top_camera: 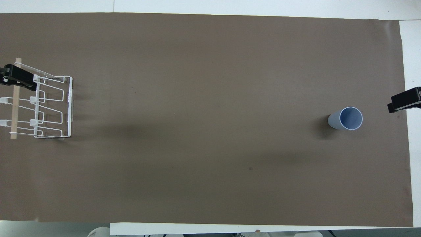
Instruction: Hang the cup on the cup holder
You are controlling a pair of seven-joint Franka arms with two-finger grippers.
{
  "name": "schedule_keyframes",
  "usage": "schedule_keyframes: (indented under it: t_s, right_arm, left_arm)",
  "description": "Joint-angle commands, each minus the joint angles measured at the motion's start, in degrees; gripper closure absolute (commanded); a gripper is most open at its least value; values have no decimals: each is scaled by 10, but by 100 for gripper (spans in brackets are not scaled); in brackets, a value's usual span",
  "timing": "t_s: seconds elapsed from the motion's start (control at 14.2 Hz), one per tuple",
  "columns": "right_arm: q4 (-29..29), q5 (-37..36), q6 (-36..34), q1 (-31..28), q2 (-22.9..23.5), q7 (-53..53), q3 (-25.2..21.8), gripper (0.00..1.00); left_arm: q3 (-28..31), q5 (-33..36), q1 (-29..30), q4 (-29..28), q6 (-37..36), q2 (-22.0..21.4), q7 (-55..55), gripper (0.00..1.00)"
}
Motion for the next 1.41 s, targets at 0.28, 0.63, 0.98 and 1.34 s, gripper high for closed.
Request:
schedule_keyframes:
  t_s: [0.28, 0.63, 0.98, 1.34]
  right_arm:
    - [-18, 11, 22, -3, -13, 9, 4, 0]
    - [-33, 7, 55, -9, -17, -1, 4, 0]
    - [-204, 18, 251, -34, -53, -70, 2, 0]
    - [-295, 72, 378, -83, 5, -163, 2, 0]
  left_arm:
    - [0, 8, 0, -3, -5, -5, -7, 0]
    - [0, 8, 0, -3, -5, -4, -7, 0]
    - [0, 8, 0, -3, -5, -4, -7, 0]
    - [0, 8, 0, -3, -5, -5, -7, 0]
